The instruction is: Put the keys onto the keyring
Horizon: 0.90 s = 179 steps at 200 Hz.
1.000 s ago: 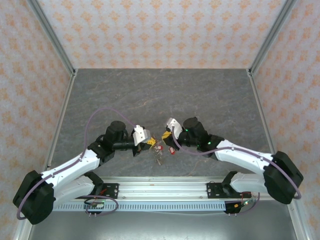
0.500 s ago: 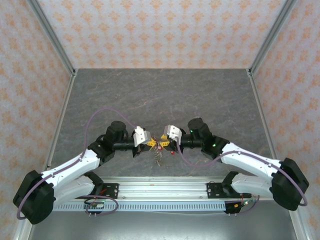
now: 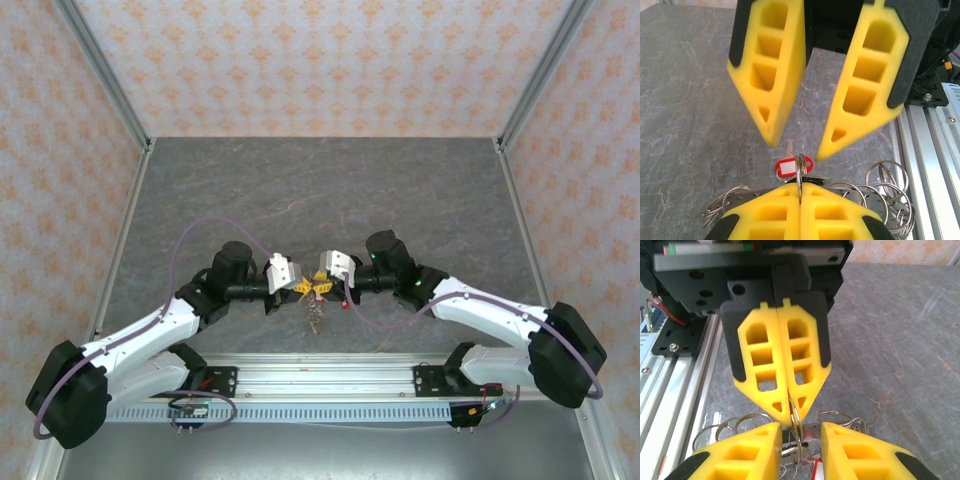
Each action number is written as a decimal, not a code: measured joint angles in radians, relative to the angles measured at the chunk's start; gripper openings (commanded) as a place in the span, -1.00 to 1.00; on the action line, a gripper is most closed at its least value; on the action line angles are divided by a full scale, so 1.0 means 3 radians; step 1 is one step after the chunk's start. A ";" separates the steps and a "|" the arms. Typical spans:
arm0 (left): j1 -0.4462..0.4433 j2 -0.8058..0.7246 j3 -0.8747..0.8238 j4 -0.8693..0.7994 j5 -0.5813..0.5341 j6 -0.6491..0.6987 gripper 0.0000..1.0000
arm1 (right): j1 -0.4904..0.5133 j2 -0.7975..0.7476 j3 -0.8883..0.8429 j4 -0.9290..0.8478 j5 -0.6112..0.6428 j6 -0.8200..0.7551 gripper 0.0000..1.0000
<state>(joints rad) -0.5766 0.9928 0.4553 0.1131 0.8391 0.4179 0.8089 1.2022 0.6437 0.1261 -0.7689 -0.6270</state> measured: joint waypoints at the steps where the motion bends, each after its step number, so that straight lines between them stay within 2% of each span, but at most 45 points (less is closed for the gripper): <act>1: 0.0000 0.0000 0.0000 0.0000 0.0000 0.0000 -1.00 | 0.0000 0.0003 0.0000 -0.0003 0.0000 -0.0001 -0.47; 30: 0.0000 -0.0001 0.0008 -0.0005 -0.0001 0.0000 -1.00 | 0.0000 0.0064 0.0000 -0.0025 -0.0008 -0.0024 -0.53; 66: 0.0000 -0.0003 0.0008 -0.0013 -0.0001 0.0000 -1.00 | 0.0000 0.0067 0.0000 -0.0019 -0.0005 -0.0025 -0.86; 82: 0.0001 -0.0004 0.0008 -0.0029 -0.0005 0.0005 -1.00 | 0.0000 0.0067 0.0000 -0.0020 -0.0001 -0.0009 -0.94; 89: 0.0001 -0.0006 0.0008 -0.0042 -0.0008 0.0010 -0.95 | 0.0000 0.0067 0.0000 -0.0022 0.0003 -0.0011 -1.00; 98: 0.0001 -0.0009 0.0009 -0.0053 -0.0013 0.0011 -0.85 | 0.0000 0.0067 0.0000 -0.0024 0.0006 -0.0004 -1.00; 124: 0.0000 -0.0015 0.0061 -0.0154 -0.0042 0.0071 -0.74 | 0.0006 0.0066 0.0003 -0.0032 0.0004 -0.0009 -1.00; 179: -0.0034 0.0057 0.0315 -0.0458 -0.0141 0.0248 -0.68 | 0.0047 0.0066 0.0226 -0.0486 0.0156 -0.0013 -1.00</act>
<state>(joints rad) -0.5869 1.0100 0.5499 -0.0242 0.7967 0.4923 0.8230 1.2221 0.7116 -0.0196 -0.7219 -0.6308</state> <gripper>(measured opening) 0.158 0.040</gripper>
